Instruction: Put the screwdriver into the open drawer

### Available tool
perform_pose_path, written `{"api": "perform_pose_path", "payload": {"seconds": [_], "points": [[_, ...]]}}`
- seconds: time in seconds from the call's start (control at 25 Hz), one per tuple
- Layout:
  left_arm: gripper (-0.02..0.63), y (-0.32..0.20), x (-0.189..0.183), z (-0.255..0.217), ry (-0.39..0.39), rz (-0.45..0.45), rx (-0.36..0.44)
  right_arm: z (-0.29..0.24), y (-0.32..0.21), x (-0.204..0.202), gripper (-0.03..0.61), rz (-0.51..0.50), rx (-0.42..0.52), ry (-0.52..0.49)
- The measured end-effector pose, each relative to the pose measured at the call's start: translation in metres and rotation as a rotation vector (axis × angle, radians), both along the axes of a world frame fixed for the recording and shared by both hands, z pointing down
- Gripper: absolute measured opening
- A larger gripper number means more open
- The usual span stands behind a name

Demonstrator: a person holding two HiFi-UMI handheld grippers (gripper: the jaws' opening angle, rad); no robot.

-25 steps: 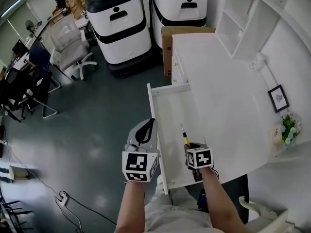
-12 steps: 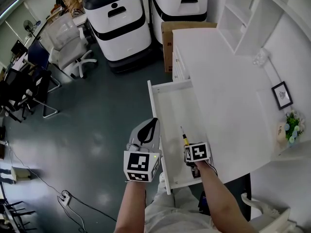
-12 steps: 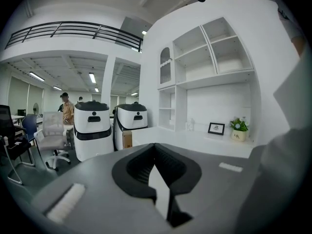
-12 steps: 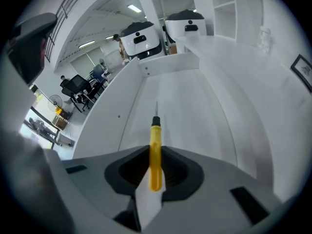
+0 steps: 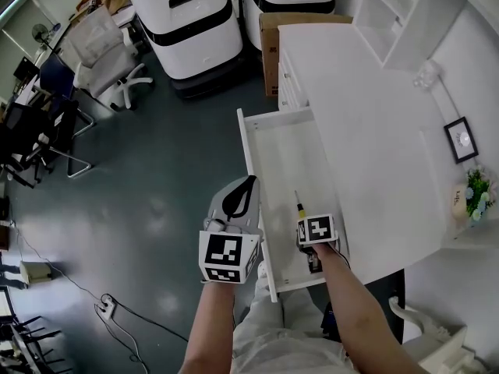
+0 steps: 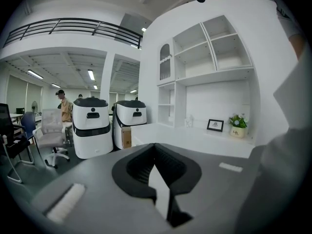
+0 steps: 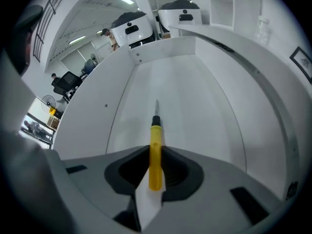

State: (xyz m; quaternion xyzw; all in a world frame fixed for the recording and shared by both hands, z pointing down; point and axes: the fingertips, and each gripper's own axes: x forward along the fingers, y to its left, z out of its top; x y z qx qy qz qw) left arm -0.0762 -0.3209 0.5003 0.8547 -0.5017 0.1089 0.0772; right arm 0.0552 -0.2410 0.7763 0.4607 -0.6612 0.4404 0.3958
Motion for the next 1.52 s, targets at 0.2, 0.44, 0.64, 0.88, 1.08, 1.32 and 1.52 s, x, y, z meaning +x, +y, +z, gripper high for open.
{"api": "perform_pose_path", "payload": {"seconds": [0.2,0.44,0.64,0.88,1.08,1.32,1.52], "points": [[0.009,0.002,-0.003,0.009,0.003,-0.008,-0.026,0.008,0.002,0.0,0.08,-0.042,-0.009,0.057],[0.009,0.001,-0.005,0.015,0.006,-0.017,-0.039,0.013,0.007,-0.005,0.113,-0.043,-0.045,0.059],[0.009,-0.001,-0.003,0.016,0.015,-0.02,-0.043,0.009,0.007,-0.022,0.262,-0.052,-0.055,-0.049],[0.009,-0.001,-0.002,0.004,0.025,-0.011,-0.027,-0.007,-0.001,-0.02,0.339,-0.044,0.003,-0.046],[0.009,0.0,-0.001,-0.01,0.027,0.0,0.001,-0.025,-0.006,-0.013,0.338,-0.025,0.051,-0.042],[0.009,0.005,0.0,-0.025,0.044,0.027,0.027,-0.048,-0.004,-0.007,0.337,-0.026,0.096,0.004],[0.009,0.011,0.0,-0.039,0.053,0.072,0.056,-0.072,-0.006,-0.003,0.336,-0.005,0.169,0.028]]}}
